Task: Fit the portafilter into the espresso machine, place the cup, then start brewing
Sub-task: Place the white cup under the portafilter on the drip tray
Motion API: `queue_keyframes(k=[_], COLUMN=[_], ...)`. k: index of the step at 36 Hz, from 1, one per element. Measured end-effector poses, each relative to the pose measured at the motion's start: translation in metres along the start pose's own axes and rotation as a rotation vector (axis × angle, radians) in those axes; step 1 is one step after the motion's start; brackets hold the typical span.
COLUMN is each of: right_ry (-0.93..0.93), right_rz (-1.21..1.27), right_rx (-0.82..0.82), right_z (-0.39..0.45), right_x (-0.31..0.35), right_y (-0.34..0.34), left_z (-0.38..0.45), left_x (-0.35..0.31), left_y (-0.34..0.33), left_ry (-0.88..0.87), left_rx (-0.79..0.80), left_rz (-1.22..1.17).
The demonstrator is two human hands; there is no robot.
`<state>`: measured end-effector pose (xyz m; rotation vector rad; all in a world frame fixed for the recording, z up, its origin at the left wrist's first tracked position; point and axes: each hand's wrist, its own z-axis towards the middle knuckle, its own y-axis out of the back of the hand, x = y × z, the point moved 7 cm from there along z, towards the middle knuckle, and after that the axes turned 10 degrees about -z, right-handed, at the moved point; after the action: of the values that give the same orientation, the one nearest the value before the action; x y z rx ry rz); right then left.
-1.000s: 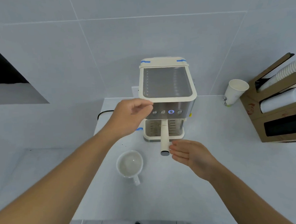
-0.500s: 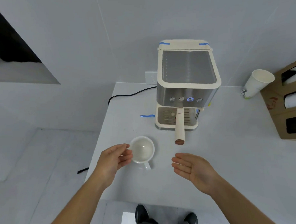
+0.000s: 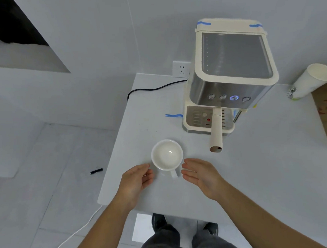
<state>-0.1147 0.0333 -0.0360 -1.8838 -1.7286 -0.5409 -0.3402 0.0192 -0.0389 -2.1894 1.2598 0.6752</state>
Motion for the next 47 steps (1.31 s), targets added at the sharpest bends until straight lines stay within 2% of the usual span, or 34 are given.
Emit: queue_keyframes(k=[9, 23, 32, 47], right_ry=[0.090, 0.121, 0.122, 0.120], right_rz=[-0.035, -0.005, 0.075, 0.159], right_rx=[0.001, 0.035, 0.021, -0.063], right_z=[0.004, 0.009, 0.006, -0.016], right_x=[0.016, 0.017, 0.006, 0.007], right_y=[-0.016, -0.020, 0.002, 0.068], left_z=[0.007, 0.016, 0.009, -0.001], left_x=[0.008, 0.011, 0.010, 0.028], left_y=[-0.017, -0.022, -0.034, -0.093], left_ry=[0.003, 0.027, -0.021, -0.007], left_rx=[0.066, 0.114, 0.175, 0.270], left_rz=[-0.062, -0.128, 0.006, 0.139])
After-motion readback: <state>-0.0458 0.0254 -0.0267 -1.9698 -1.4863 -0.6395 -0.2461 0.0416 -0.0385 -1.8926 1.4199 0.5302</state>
